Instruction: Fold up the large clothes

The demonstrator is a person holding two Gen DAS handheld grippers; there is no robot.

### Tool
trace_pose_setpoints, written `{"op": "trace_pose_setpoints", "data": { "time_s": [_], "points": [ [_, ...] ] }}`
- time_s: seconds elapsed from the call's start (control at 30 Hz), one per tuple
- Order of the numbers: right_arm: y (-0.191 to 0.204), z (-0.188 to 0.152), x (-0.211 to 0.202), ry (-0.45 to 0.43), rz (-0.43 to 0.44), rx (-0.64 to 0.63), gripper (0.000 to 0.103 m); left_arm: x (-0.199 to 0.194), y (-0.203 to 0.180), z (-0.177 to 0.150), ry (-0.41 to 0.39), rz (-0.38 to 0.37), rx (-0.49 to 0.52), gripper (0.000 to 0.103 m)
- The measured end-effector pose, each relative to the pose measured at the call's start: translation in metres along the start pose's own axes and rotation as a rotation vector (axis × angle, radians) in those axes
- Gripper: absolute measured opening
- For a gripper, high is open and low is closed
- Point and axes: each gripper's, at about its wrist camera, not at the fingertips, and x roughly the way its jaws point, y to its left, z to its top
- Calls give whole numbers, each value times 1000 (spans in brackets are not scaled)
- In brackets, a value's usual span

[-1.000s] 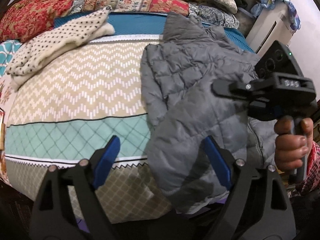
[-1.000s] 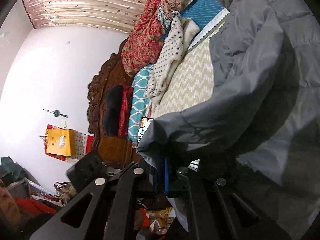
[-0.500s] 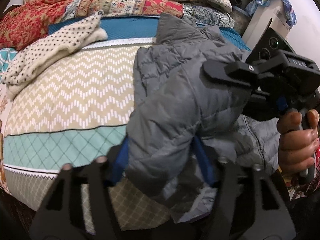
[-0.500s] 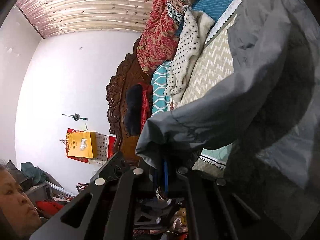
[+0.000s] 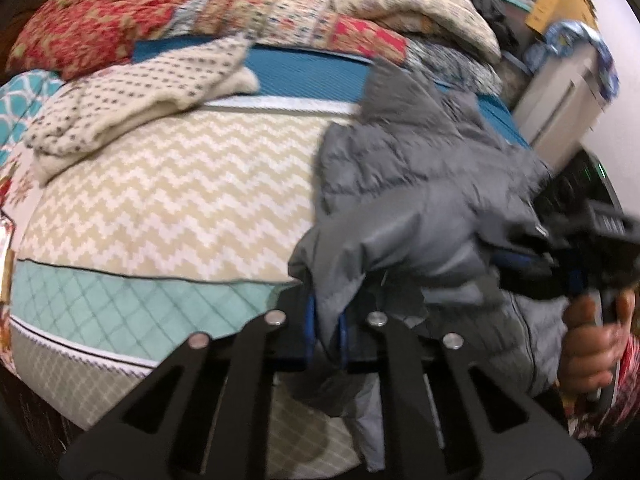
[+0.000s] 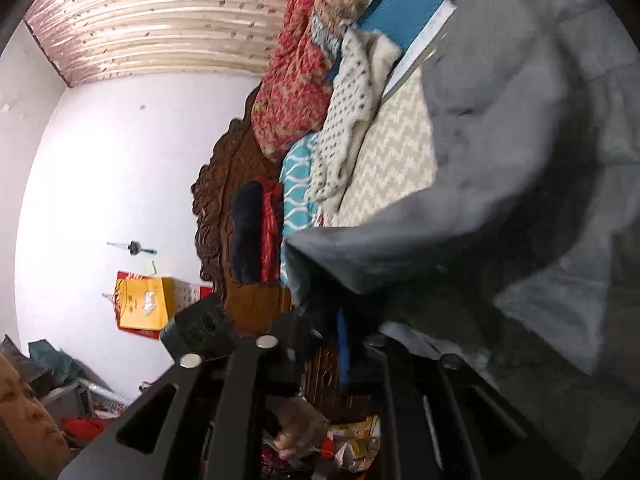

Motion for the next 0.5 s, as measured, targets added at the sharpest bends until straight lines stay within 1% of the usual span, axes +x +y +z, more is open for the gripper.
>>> {"op": "trace_pose_setpoints", "data": {
  "time_s": [0.07, 0.1, 0.17, 0.23, 0.27, 0.3, 0.4, 0.47, 0.5],
  "points": [
    [-5, 0, -11, -41, -13, 13, 28, -1, 15, 8, -17, 26, -43, 7],
    [-9, 1, -18, -67, -23, 21, 27, -2, 29, 13, -29, 44, -81, 7],
    [-15, 2, -29, -103, -37, 35, 26, -4, 51, 21, -46, 70, -144, 7],
    [-24, 2, -41, -135, -64, 50, 26, -3, 86, 30, -61, 104, -243, 8],
    [-27, 2, -43, -140, -73, 55, 26, 1, 103, 33, -53, 124, -295, 9],
    [-32, 2, -47, -147, -87, 63, 26, 9, 128, 36, -23, 148, -369, 9],
    [-41, -1, -53, -157, -115, 83, 26, 28, 180, 34, 49, 202, -541, 24],
    [-48, -3, -55, -150, -135, 80, 26, 28, 201, 28, 46, 216, -625, 34],
    [-49, -4, -56, -146, -146, 76, 26, 25, 214, 23, 34, 206, -684, 38]
  ]
}}
